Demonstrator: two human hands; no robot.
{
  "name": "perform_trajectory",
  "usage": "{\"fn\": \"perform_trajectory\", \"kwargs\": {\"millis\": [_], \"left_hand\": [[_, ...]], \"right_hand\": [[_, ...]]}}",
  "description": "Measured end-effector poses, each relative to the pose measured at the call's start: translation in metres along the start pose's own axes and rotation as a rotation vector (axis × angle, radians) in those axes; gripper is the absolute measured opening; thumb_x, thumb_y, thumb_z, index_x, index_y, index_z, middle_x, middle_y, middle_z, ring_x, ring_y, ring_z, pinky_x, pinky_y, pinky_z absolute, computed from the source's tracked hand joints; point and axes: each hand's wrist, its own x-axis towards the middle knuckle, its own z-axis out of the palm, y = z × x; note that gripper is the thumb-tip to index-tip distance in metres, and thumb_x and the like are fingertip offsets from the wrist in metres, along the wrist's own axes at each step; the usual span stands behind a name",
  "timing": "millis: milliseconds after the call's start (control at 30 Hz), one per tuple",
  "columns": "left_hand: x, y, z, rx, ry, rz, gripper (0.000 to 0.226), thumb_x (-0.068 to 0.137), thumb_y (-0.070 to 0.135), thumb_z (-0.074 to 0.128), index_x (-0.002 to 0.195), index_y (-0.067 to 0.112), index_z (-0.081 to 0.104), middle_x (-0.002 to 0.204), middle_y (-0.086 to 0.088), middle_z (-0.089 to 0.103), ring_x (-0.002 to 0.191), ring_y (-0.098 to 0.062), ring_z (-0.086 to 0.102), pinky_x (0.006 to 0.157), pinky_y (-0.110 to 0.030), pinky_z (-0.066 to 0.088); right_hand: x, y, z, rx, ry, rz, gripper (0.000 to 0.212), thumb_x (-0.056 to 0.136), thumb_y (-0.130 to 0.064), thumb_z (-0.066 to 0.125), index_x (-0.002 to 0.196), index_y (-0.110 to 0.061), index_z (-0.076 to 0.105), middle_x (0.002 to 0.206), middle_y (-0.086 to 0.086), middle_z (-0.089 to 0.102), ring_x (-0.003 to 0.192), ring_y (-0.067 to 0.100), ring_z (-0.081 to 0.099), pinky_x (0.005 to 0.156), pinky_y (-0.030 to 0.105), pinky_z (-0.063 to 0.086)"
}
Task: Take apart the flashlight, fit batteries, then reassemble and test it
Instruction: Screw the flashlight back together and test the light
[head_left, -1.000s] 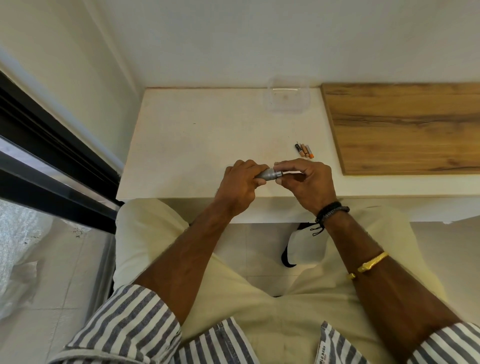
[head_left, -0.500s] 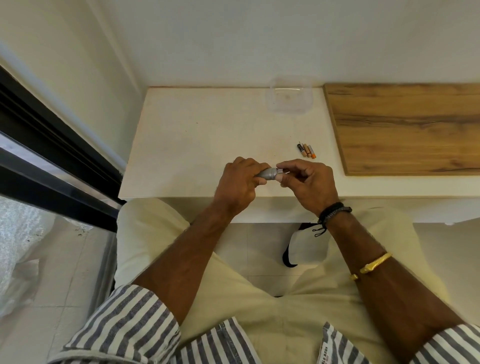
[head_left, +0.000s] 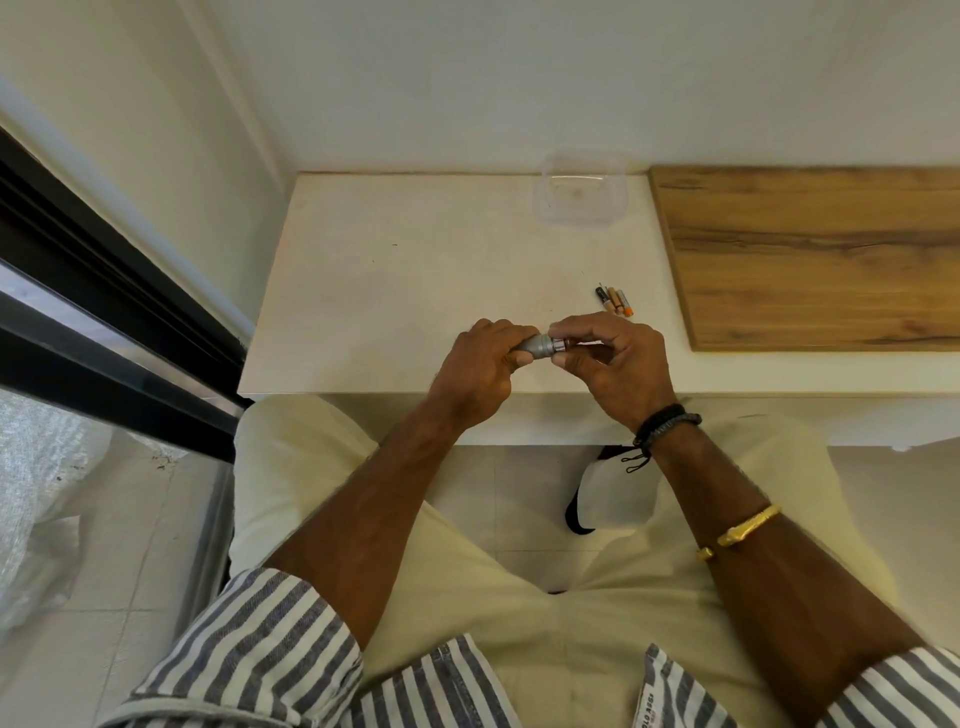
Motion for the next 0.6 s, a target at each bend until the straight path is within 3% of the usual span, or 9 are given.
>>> {"fn": "perform_trajectory", "kwargs": {"millis": [133,267,333,400,500,600], "left_hand": [[0.001,0.001,-0.002,0.035,0.003,0.025,0.028,0.098,0.023,0.047,0.119,0.015,0.065,0.099,-0.006,0.068,0.087,-0.025,0.053,0.077,-0.046,0.046],[0.001,0.004,0.000,0.062,0.043,0.073,0.027,0.096,0.021,0.052,0.118,0.015,0.066,0.097,-0.005,0.068,0.084,-0.025,0.052,0.074,-0.043,0.045],[0.000,0.005,0.002,0.049,0.027,0.074,0.027,0.097,0.022,0.052,0.120,0.014,0.065,0.098,-0.005,0.067,0.085,-0.024,0.052,0.076,-0.043,0.045],[-0.001,0.006,0.004,0.037,0.017,0.048,0.028,0.098,0.021,0.051,0.121,0.015,0.064,0.101,-0.006,0.067,0.088,-0.024,0.051,0.078,-0.043,0.045],[-0.001,0.004,0.006,0.047,0.018,0.001,0.027,0.099,0.019,0.053,0.123,0.016,0.063,0.103,-0.006,0.066,0.091,-0.023,0.050,0.080,-0.043,0.045],[0.000,0.002,0.007,0.054,0.021,-0.030,0.029,0.099,0.018,0.053,0.126,0.015,0.062,0.105,-0.006,0.066,0.092,-0.023,0.050,0.082,-0.044,0.045]], "right_hand": [[0.000,0.004,0.001,0.015,0.006,0.080,0.025,0.089,-0.027,0.077,0.108,-0.012,0.076,0.087,-0.002,0.075,0.070,0.006,0.073,0.069,0.017,0.060],[-0.001,0.001,0.008,0.007,0.025,0.253,0.040,0.095,-0.052,0.061,0.084,-0.015,0.071,0.061,-0.005,0.070,0.047,0.008,0.067,0.046,0.021,0.056],[-0.001,0.001,0.011,-0.060,0.024,0.321,0.050,0.097,-0.061,0.049,0.079,-0.019,0.068,0.056,-0.004,0.068,0.043,0.010,0.065,0.046,0.026,0.057],[-0.001,0.002,0.011,-0.036,0.005,0.359,0.049,0.098,-0.063,0.044,0.087,-0.023,0.068,0.069,-0.001,0.073,0.050,0.011,0.069,0.051,0.028,0.059],[0.001,0.005,0.005,0.158,-0.077,0.363,0.034,0.094,-0.050,0.063,0.118,-0.026,0.062,0.098,0.000,0.073,0.069,0.012,0.075,0.057,0.024,0.061],[0.001,0.011,-0.001,0.119,-0.139,0.231,0.036,0.090,-0.018,0.076,0.124,-0.020,0.065,0.106,-0.001,0.073,0.076,0.012,0.076,0.069,0.025,0.063]]}}
